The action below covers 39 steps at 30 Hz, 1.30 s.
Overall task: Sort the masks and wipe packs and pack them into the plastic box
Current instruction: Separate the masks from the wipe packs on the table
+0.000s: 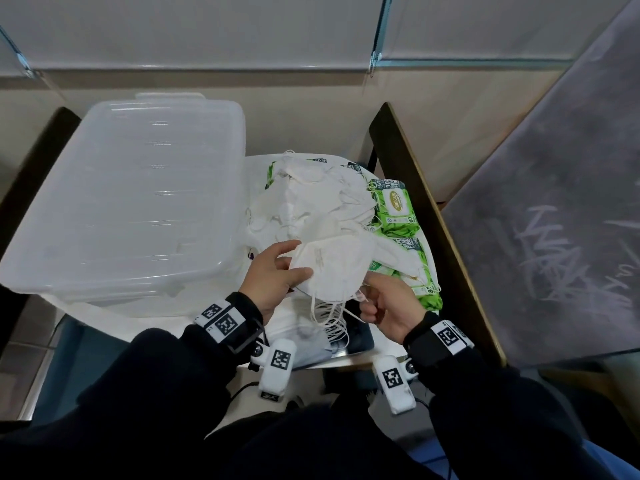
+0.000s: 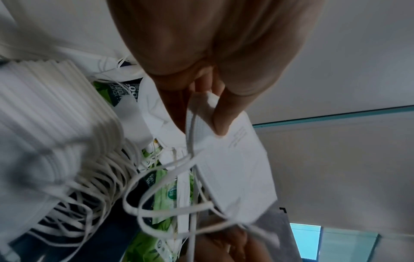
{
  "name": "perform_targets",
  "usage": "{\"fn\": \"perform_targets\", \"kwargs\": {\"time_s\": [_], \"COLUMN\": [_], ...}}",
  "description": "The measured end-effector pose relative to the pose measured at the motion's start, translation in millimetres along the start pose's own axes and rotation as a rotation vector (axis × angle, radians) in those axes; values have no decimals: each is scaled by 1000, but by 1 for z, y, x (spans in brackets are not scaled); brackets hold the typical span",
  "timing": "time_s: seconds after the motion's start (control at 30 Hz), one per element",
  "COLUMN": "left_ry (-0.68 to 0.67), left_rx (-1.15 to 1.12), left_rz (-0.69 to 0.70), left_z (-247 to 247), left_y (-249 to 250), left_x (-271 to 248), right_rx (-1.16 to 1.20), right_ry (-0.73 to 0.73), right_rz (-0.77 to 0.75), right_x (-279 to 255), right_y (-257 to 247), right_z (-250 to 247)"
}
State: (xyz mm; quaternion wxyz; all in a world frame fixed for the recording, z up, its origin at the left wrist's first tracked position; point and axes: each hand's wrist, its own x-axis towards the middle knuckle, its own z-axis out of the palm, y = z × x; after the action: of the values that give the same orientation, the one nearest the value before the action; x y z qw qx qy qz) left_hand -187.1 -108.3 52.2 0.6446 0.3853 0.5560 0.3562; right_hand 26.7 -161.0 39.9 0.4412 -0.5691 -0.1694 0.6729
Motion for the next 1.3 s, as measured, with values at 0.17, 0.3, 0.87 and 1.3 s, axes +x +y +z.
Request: {"fn": "perform_targets", "kwargs": {"time_s": [0.17,0.3,0.87,1.3], "left_ry": [-17,18,184,234], "left_rx": [-68,-135,-304,-214], "left_rz": [-9,-42,-199,-156], "left_z": [9,14,2,5], "left_y": [-8,-12,-28,-34], "left_x": [-6,-9,-16,-18], "right_rx": [-92,-44,277,492], "right_ry": [-107,-134,2,112], "right_rz": [-37,-35,-51,-86], "right_x": [1,1,5,6], "right_y": [10,18,38,19], "right_z": [4,13,17,13]}}
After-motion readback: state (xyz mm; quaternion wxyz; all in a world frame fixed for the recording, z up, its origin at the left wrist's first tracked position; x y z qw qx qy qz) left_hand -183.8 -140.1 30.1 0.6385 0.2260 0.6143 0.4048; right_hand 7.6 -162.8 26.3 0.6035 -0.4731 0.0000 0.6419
